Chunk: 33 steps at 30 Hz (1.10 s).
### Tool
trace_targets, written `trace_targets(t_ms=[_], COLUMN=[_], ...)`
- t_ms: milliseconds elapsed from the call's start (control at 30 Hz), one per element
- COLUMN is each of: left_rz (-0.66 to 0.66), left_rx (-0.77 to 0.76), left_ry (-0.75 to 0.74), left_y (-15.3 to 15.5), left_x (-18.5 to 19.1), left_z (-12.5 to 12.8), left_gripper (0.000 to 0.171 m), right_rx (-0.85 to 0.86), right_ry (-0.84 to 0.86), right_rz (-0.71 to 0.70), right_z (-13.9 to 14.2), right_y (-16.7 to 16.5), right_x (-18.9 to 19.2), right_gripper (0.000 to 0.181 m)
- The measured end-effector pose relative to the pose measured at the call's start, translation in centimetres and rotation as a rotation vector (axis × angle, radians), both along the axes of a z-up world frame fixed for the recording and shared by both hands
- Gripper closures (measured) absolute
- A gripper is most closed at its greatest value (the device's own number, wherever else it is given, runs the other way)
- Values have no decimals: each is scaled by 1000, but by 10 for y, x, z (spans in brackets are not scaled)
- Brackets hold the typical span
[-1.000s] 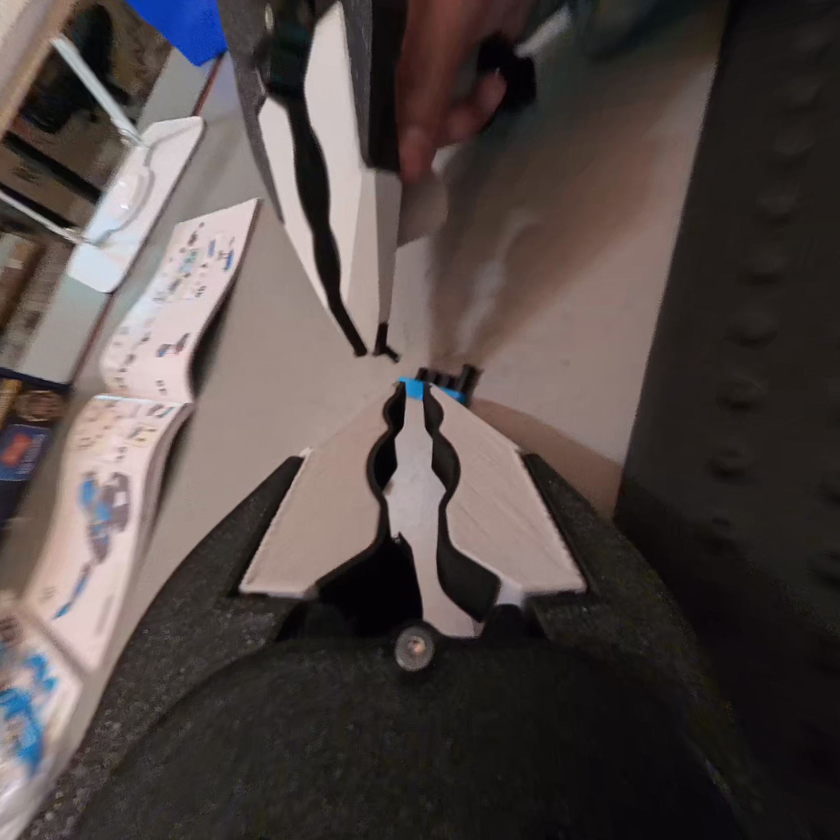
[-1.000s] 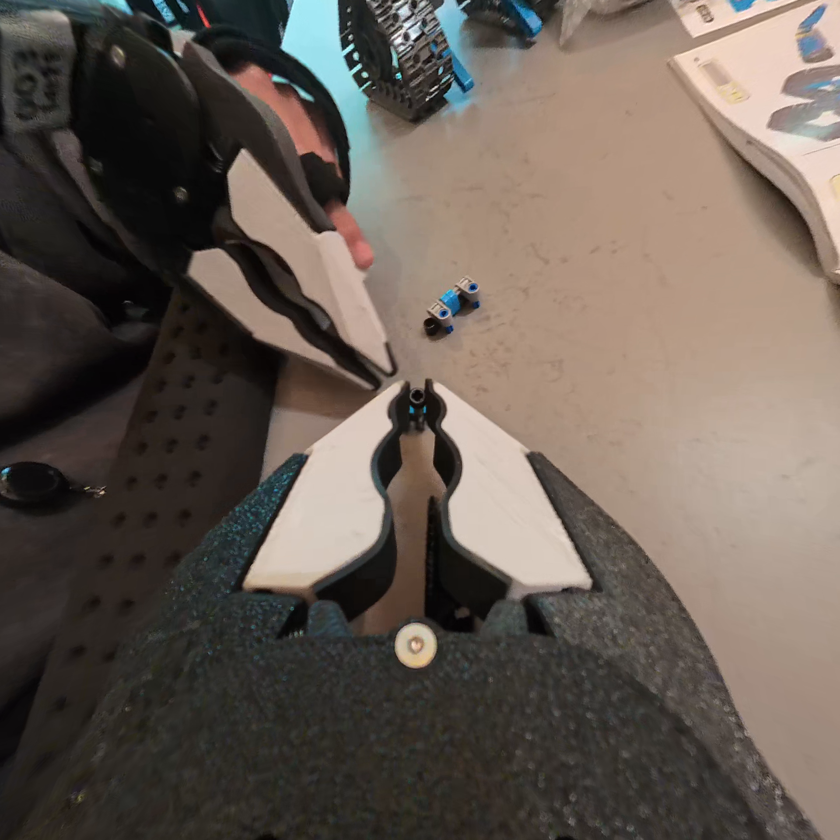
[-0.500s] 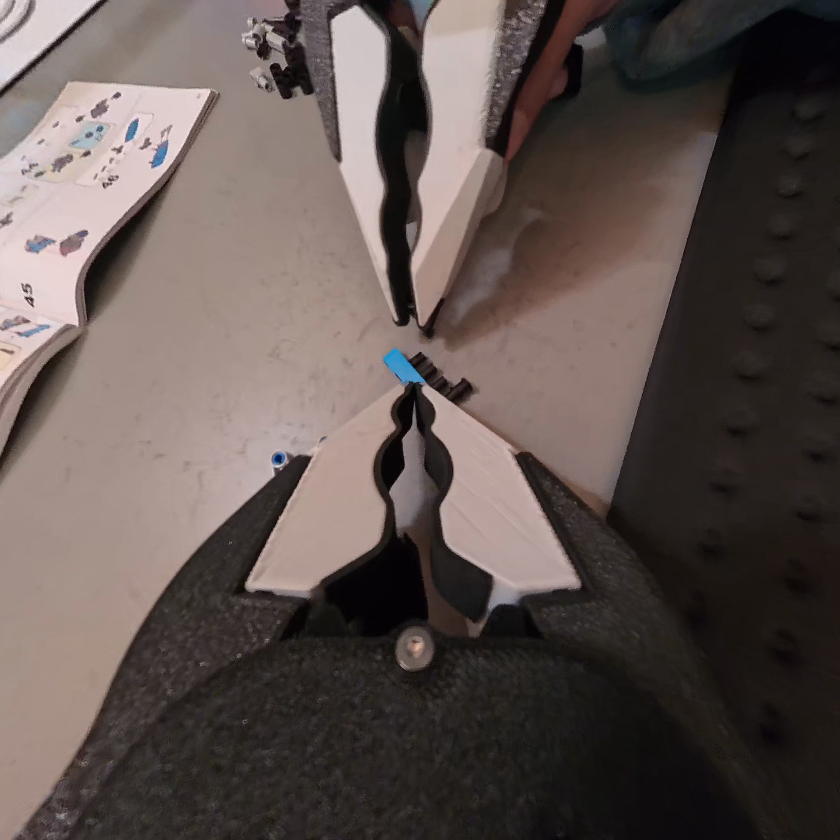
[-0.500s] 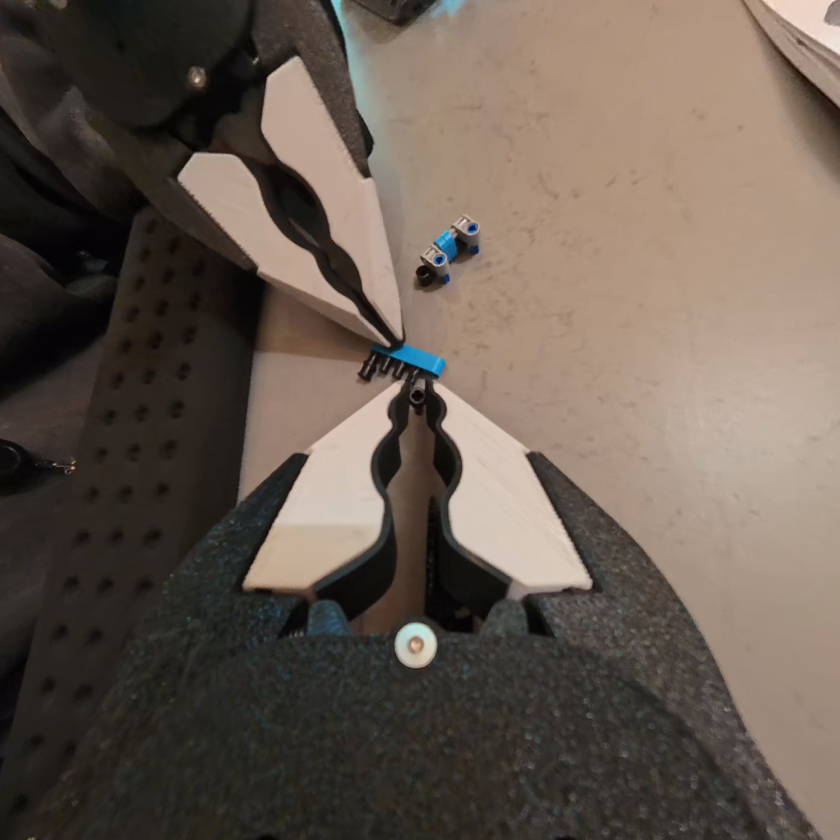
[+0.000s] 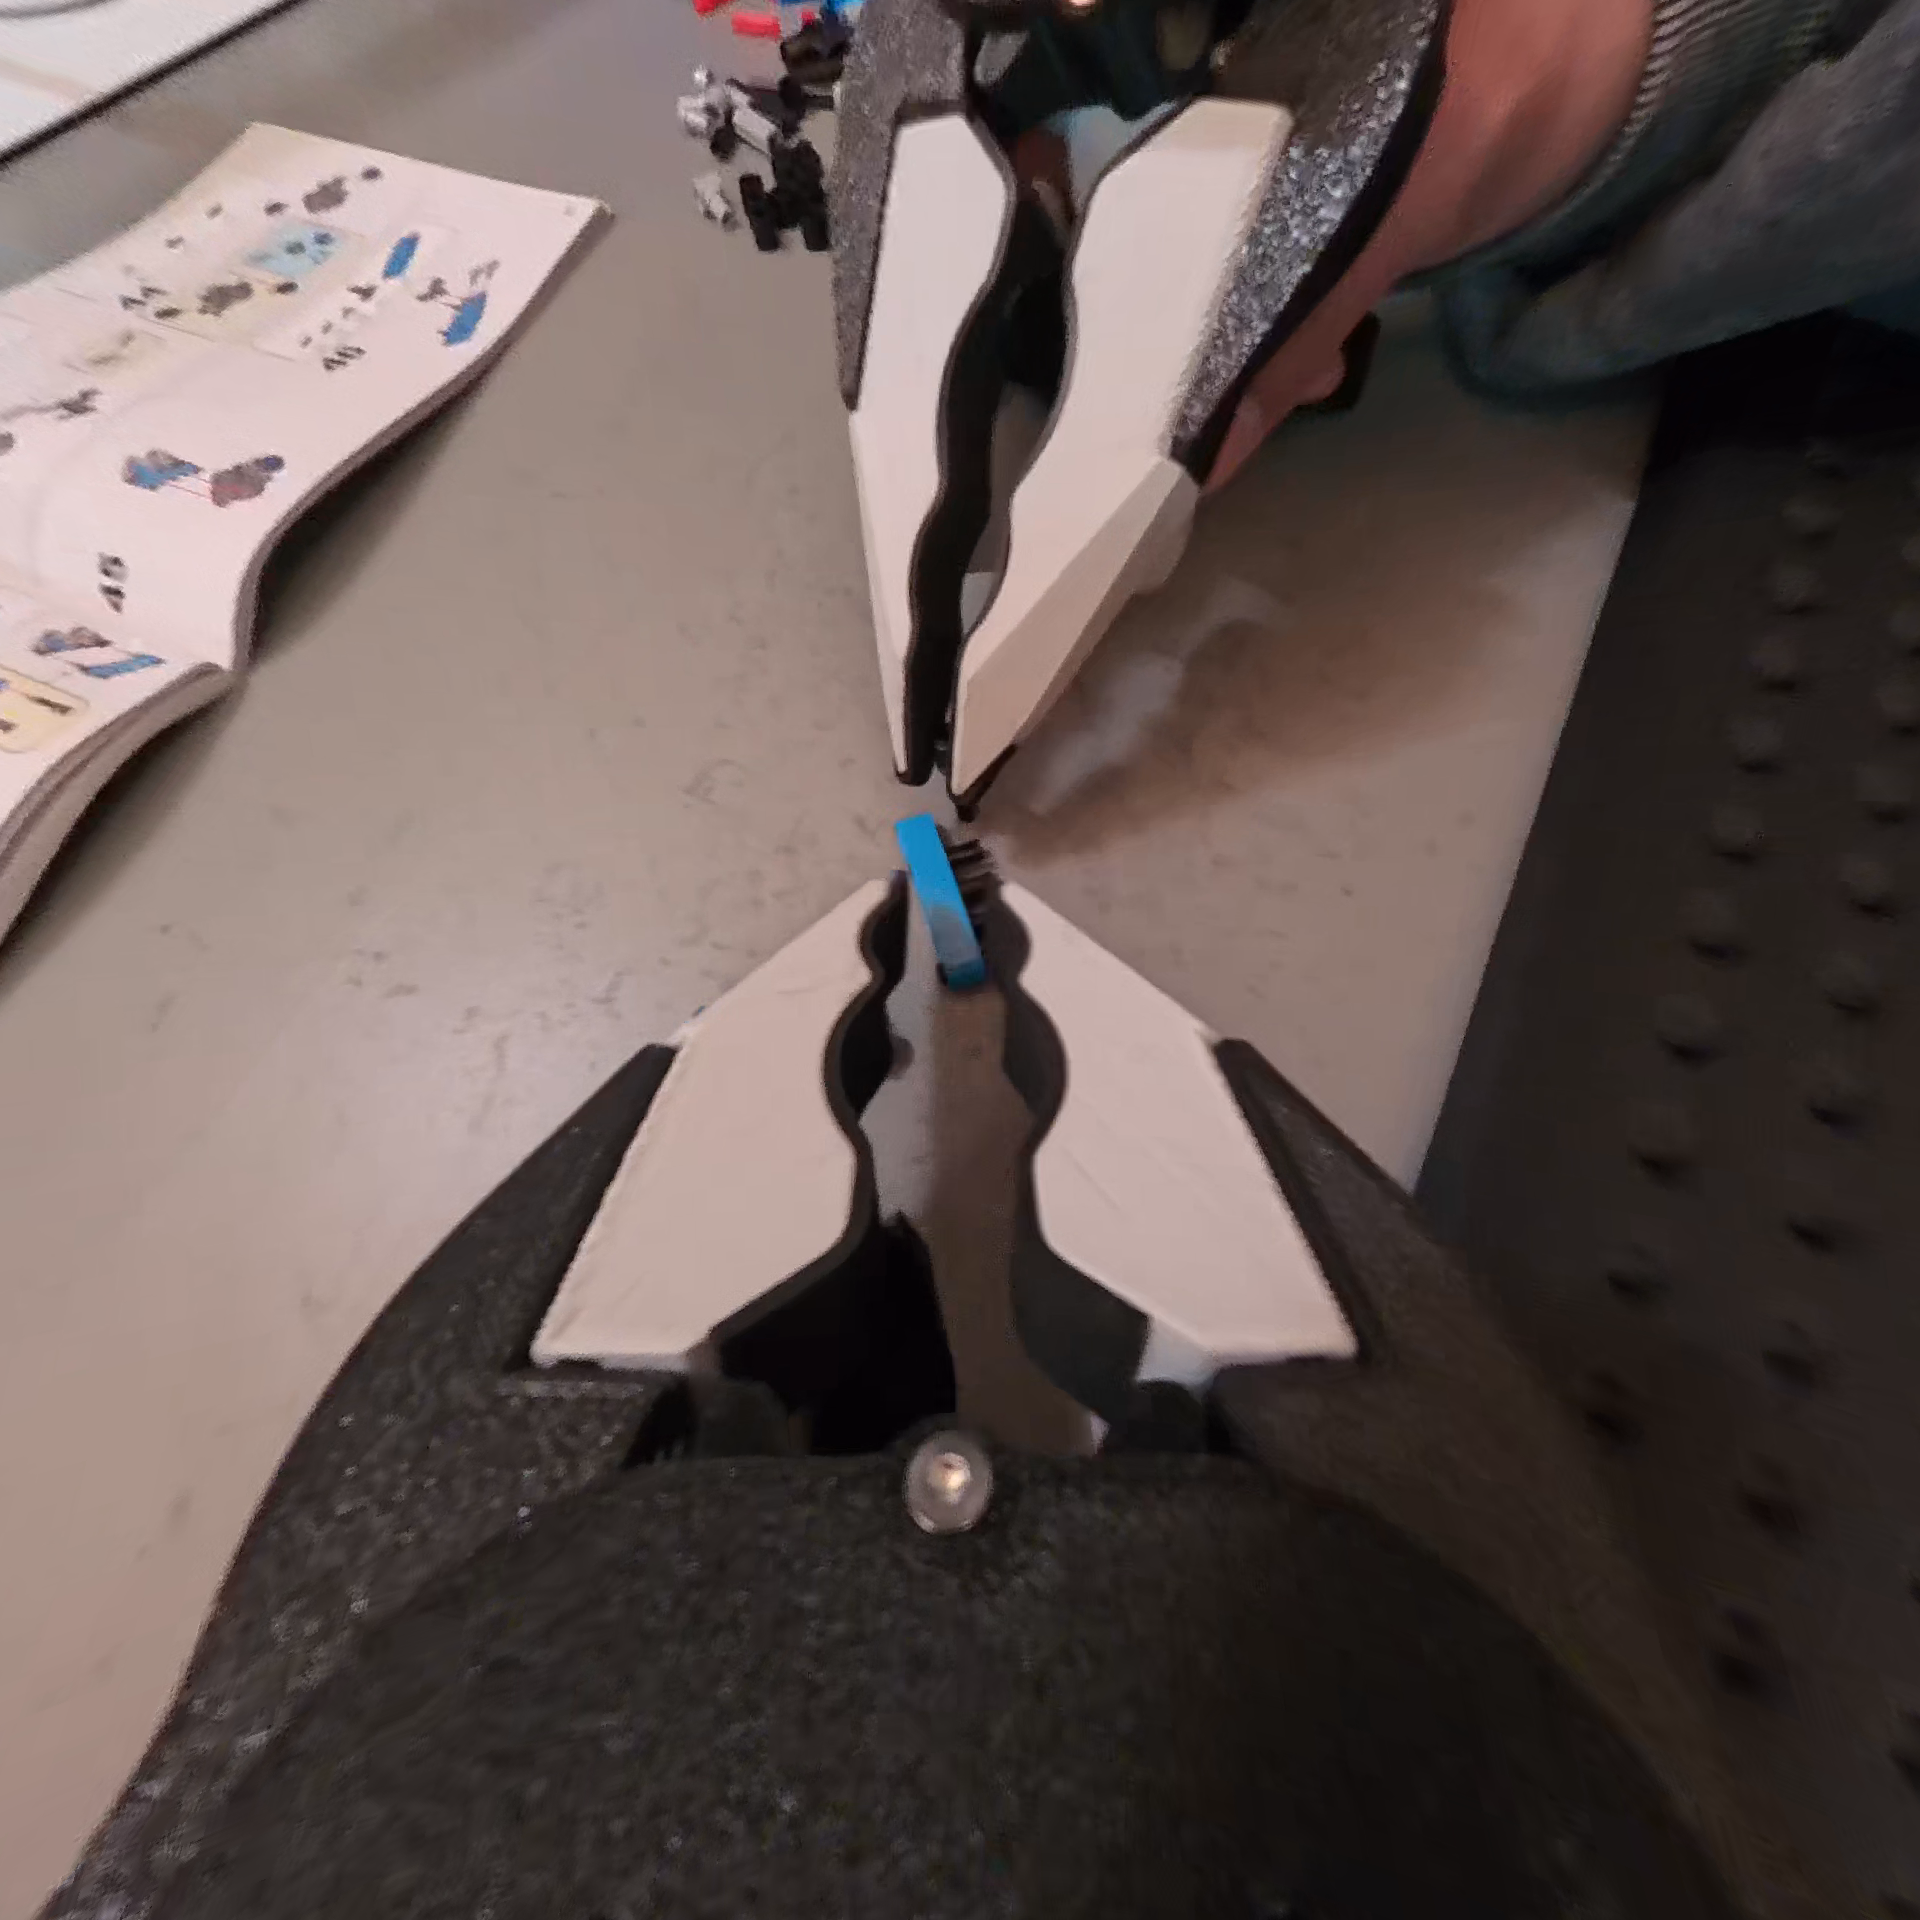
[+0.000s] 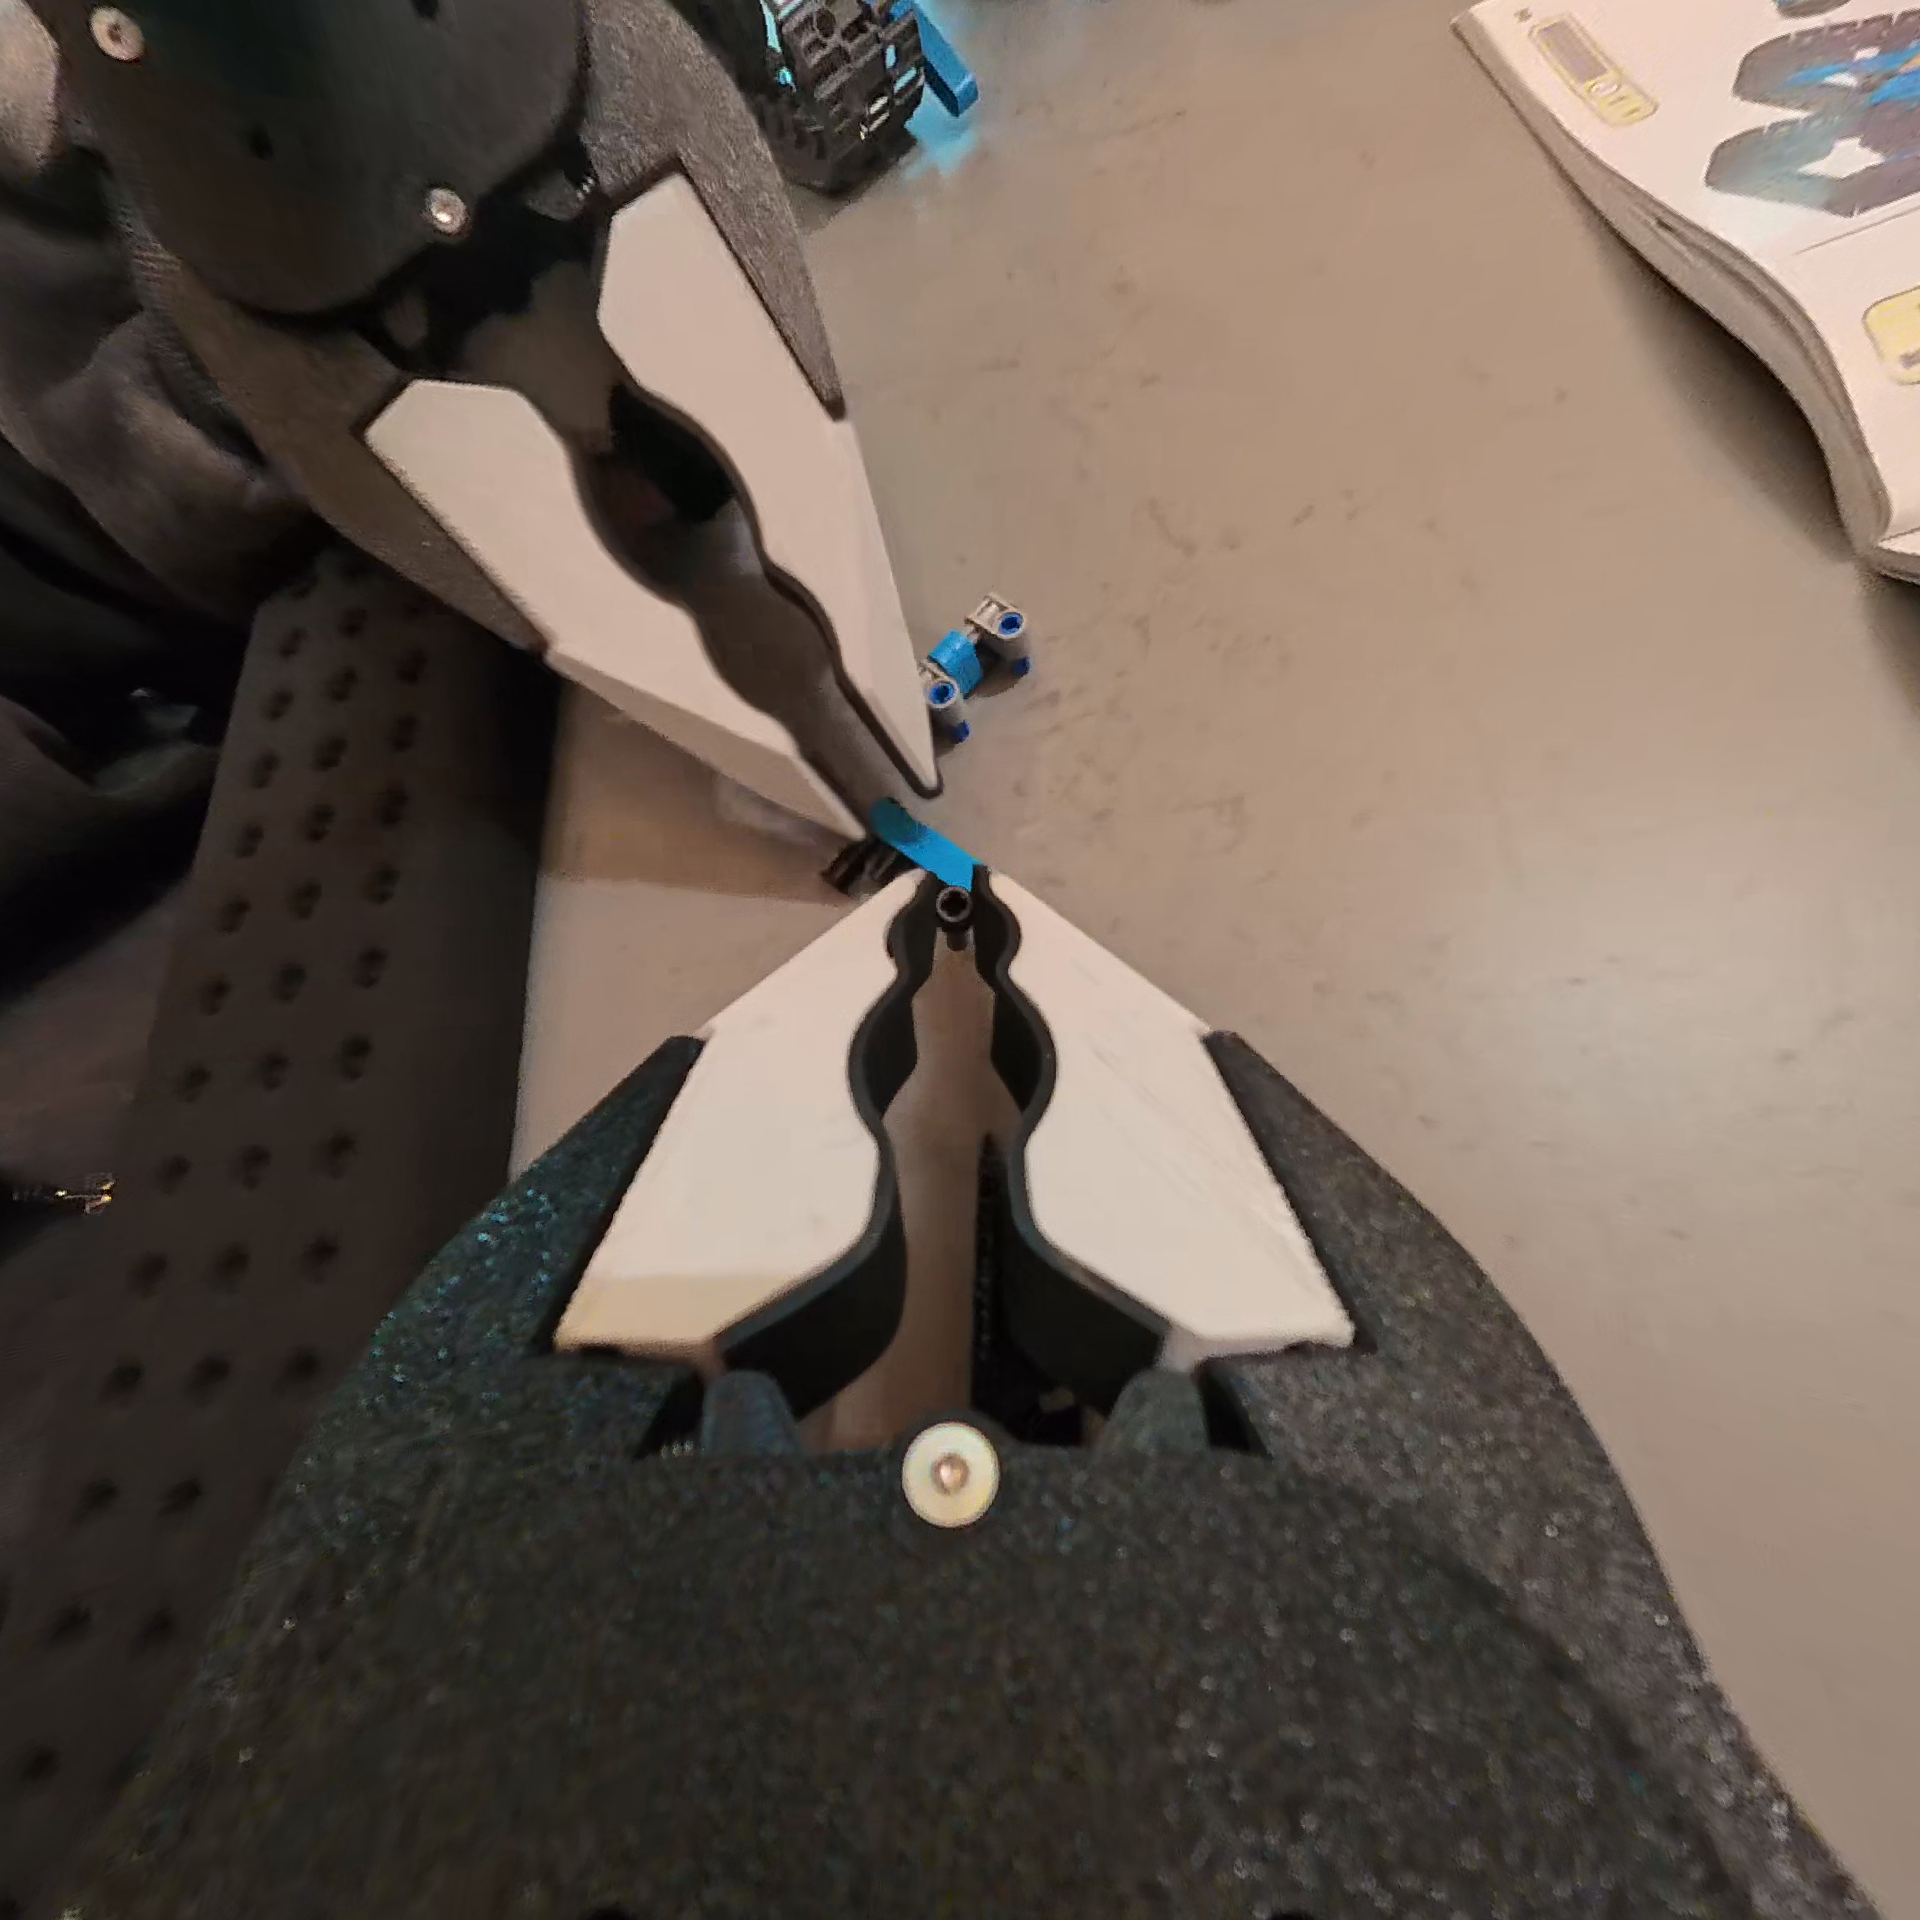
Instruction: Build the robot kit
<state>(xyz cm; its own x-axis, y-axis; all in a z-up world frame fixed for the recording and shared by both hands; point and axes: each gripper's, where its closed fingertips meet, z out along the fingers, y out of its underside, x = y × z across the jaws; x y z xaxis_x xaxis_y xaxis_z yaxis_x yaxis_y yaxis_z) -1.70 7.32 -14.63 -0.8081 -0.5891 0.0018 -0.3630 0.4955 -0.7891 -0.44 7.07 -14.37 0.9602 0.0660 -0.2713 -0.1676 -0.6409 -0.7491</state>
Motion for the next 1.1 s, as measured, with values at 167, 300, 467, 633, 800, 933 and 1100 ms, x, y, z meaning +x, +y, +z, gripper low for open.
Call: trace_targets(t_ms=[167,300,467,633,800,933,1100], left_rz=[-6,-36,10,132,147,119,102], left_rx=[39,73,-17,-138,-52,17,43], left_ry=[105,67,176,292,242,145,121], left_y=[-6,-12,-15,-3,8,5,-3], left_x=[-5,-9,-14,-3,-1,-1,2], left_z=[-15,-15,-13,-3,-7,-6,-13], left_gripper=[138,161,165,153,139,139,148], right_rx=[-24,-58,-106,-121,-133,-115,-118], right_ry=[-55,-117,-223,-230,-200,-221,-208], right_rz=[12,32,61,53,41,59,58], right_z=[-4,-8,-17,-17,-17,-11,-14], right_y=[-9,-25,-33,-32,-33,-39,-41], right_x=[2,2,-4,-6,-8,-10,-9], right_gripper=[175,175,177,176,172,166,166])
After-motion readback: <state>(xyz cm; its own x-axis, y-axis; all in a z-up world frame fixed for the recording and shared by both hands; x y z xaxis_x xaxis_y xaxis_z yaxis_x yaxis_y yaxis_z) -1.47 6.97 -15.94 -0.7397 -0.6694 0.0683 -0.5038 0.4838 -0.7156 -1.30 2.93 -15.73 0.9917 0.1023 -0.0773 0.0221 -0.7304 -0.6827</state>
